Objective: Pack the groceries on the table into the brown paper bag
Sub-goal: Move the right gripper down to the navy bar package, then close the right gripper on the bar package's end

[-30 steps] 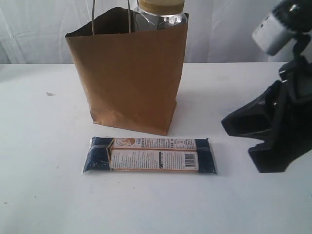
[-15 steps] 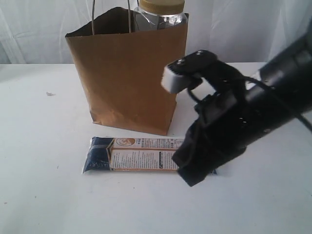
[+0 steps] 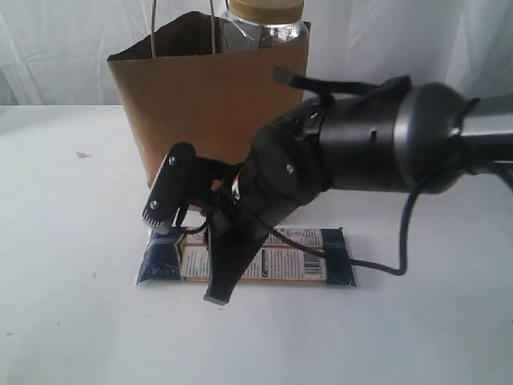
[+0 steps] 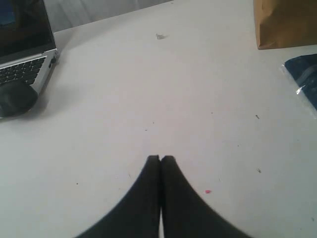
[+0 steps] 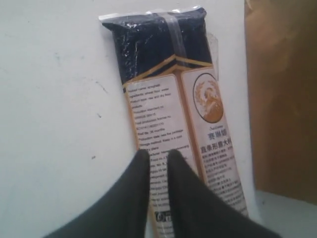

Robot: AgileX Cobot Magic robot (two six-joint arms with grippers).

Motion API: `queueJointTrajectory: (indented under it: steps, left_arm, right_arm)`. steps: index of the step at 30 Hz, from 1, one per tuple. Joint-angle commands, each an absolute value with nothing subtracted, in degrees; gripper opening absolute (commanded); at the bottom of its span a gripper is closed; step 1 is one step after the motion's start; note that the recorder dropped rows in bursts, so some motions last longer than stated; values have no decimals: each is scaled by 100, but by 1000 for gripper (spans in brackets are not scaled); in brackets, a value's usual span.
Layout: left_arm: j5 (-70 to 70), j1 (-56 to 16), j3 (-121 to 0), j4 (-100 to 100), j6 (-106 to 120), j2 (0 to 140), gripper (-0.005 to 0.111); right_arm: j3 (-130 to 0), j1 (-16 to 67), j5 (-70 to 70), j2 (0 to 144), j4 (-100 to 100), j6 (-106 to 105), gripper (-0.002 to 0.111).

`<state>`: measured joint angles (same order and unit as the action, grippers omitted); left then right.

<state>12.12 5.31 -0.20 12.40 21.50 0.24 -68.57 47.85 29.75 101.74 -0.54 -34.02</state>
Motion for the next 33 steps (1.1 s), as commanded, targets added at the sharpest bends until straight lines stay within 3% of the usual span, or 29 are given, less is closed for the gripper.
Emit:
queueJointTrajectory:
  steps: [1,4,7,33]
  left_arm:
    - [1199,486,0,1255,2147,0,0]
    - [1199,486,0,1255,2147,0,0]
    - [1199,486,0,1255,2147,0,0]
    - [1199,486,0,1255,2147,0,0]
  right_arm:
    - [-6886,4791,2686,10598,0,-3470,48]
    - [-6886,4791,2479,10773,0,-3470,73]
    - [-6886,4791,2516,10866,0,-3470,82]
    - [-6873,4791,2477,10866,-44,-2507,85]
